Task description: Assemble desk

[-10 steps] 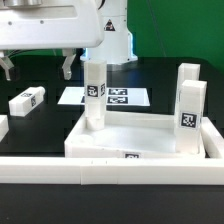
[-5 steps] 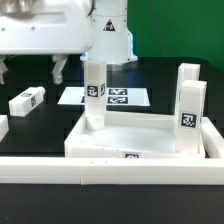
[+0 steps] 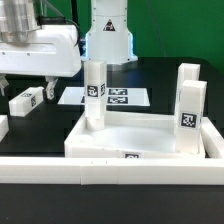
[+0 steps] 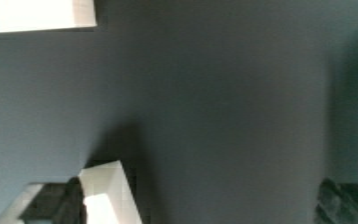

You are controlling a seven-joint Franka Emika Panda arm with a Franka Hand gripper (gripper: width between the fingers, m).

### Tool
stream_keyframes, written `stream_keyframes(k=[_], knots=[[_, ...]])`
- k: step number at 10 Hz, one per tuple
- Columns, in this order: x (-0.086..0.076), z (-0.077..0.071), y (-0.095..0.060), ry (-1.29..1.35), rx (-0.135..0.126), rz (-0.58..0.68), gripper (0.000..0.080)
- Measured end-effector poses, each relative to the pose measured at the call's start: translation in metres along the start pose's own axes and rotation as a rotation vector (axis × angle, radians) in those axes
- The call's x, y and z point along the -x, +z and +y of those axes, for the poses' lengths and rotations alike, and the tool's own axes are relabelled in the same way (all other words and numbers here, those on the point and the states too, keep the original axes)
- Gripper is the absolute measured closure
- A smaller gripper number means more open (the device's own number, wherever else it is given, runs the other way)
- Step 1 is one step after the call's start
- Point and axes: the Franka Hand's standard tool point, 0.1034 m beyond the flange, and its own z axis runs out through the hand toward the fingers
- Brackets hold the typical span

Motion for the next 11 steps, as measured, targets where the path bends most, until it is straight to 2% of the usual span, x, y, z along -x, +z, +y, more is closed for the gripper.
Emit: stream_keyframes(k=[1, 2, 3, 4, 5, 7, 8, 10, 11], knots=[[0.003, -0.003, 0.002, 0.000, -0.015, -0.037, 0.0150], [0.009, -0.006, 0.003, 0.000, -0.037, -0.141, 0.0150], [0.016, 0.002, 0.006, 0.003, -0.051, -0.226, 0.0150], [0.029, 0.019, 0.010, 0.031, -0.062, -0.322, 0.0150], [0.036, 0.030, 0.008, 0.025, -0.058, -0.427, 0.0150], [0.032, 0.029, 0.010, 0.009, -0.057, -0.522, 0.0150], [0.040, 0.027, 0.009, 0.009, -0.070, -0.599, 0.0150], [0.042, 0.030, 0.013, 0.010, -0.077, -0.738, 0.0150], [0.045, 0.041, 0.021, 0.003, -0.066, -0.787, 0.0150]])
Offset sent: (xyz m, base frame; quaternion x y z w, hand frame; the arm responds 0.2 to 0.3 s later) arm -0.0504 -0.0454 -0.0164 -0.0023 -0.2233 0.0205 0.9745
